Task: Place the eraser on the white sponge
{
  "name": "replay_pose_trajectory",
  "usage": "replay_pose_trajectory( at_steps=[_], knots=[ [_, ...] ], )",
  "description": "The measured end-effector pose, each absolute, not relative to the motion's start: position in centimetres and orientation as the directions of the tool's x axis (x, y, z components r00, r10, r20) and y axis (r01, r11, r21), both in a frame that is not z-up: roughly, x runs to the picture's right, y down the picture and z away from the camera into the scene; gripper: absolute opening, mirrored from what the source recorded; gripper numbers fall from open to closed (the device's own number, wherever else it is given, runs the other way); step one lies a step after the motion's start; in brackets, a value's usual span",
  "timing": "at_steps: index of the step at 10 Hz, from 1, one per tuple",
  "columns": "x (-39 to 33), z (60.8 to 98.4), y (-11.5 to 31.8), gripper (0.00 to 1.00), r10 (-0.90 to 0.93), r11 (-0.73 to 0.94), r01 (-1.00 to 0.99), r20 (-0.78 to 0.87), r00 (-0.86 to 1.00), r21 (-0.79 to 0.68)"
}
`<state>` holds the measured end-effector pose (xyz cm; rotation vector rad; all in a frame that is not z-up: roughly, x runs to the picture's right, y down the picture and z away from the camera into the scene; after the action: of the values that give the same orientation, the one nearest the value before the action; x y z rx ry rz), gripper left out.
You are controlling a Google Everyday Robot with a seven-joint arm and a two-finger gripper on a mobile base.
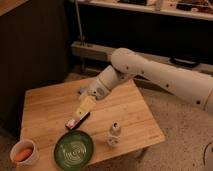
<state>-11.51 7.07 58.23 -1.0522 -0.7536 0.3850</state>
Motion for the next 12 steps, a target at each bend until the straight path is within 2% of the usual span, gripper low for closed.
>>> replay_pose_trajectory(
  at_steps=[3,5,8,10,12],
  knots=[
    [-13.5,59.0,7.5,0.8,0.397,0.635,0.285,0.619,0.678,-0.718],
    [-15.2,60.3,7.7,0.8,0.214,0.689,0.454,0.757,0.617,-0.565],
    [-15.7,60.9,7.9,0.8,0.115,0.695,0.537,0.811,0.574,-0.478],
    [-15.4,60.1,7.7,0.8,0.069,0.702,0.55,0.812,0.579,-0.452],
    [-15.3,59.9,8.3,0.8,-0.051,0.687,0.611,0.814,0.579,-0.392]
  ],
)
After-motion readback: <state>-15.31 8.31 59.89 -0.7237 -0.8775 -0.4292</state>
